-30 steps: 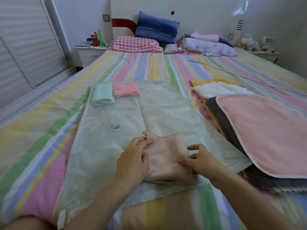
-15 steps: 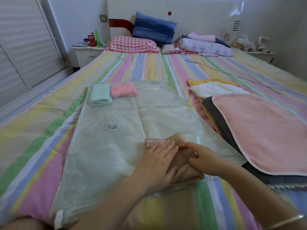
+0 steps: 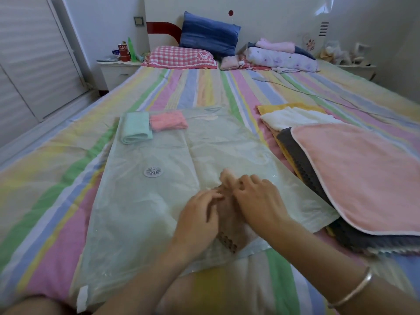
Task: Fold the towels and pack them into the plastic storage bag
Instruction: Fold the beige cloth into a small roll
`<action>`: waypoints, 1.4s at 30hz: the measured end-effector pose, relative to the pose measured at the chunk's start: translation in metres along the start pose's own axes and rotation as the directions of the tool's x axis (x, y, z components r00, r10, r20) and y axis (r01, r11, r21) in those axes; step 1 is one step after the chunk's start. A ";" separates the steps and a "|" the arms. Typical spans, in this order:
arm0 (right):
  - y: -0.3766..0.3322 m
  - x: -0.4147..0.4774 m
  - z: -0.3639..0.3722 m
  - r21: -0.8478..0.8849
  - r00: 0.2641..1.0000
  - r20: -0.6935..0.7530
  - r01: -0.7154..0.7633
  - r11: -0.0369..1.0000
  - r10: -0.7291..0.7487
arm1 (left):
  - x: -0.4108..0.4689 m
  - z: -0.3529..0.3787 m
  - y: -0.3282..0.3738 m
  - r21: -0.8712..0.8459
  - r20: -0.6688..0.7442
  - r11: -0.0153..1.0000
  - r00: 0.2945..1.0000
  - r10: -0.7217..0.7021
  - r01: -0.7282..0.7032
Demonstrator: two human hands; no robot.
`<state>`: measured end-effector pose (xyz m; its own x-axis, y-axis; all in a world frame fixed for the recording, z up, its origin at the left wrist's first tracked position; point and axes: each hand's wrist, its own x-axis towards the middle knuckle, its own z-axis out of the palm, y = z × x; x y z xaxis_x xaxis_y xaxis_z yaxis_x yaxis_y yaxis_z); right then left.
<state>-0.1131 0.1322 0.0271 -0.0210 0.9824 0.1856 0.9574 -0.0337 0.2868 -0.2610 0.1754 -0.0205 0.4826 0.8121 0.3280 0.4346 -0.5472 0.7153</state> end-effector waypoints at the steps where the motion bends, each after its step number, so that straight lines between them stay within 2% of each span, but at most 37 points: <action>1: -0.007 -0.002 -0.001 -0.028 0.998 -0.029 0.046 0.999 -0.047 | 0.000 -0.008 -0.008 0.056 -0.007 0.998 1.000 -0.004 0.005; 3: -0.022 -0.007 0.003 -0.031 0.995 -0.045 0.088 0.996 -0.089 | 0.000 -0.021 -0.023 0.135 -0.001 0.991 1.000 -0.015 0.015; 6: -0.043 -0.017 0.016 0.038 0.994 -0.106 0.015 0.999 -0.010 | -0.006 -0.035 -0.038 0.202 0.003 0.979 1.000 0.006 -0.006; 13: -0.070 -0.028 0.022 0.128 0.994 -0.017 -0.101 0.987 0.104 | -0.030 -0.046 -0.031 0.320 0.013 0.947 0.999 0.035 -0.037; 15: -0.071 -0.027 0.022 0.095 0.994 0.017 -0.105 0.990 0.103 | -0.034 -0.048 -0.022 0.328 0.068 0.942 0.996 0.058 -0.077; 20: -0.066 -0.029 0.026 0.046 0.998 0.018 -0.066 0.997 0.065 | -0.044 -0.046 -0.012 0.380 0.335 0.892 0.935 0.116 -0.246; 25: -0.053 -0.033 0.029 0.106 1.000 -0.016 0.028 0.994 -0.026 | -0.041 -0.049 -0.017 0.400 0.438 0.859 0.890 0.126 -0.319; 29: -0.023 -0.038 0.024 0.236 0.995 -0.088 0.072 0.969 -0.052 | -0.040 -0.050 -0.023 0.381 0.454 0.862 0.880 0.140 -0.333; 33: 0.009 -0.043 0.024 0.396 0.989 -0.128 -0.022 0.918 0.079 | -0.038 -0.054 -0.026 0.320 0.448 0.898 0.884 0.138 -0.302; 38: 0.008 -0.054 0.027 0.222 0.986 -0.167 0.019 0.975 0.019 | -0.043 -0.051 -0.018 0.370 0.425 0.846 0.879 0.215 -0.385; 42: -0.008 -0.062 0.036 0.144 0.996 -0.087 0.007 0.989 0.005 | -0.046 -0.051 -0.013 0.391 0.344 0.821 0.893 0.289 -0.416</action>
<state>-0.1090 0.0777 -0.0200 -0.0408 0.9626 0.2677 0.9888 0.0003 0.1494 -0.3273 0.1558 -0.0135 0.8181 0.4977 0.2880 0.4533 -0.8664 0.2095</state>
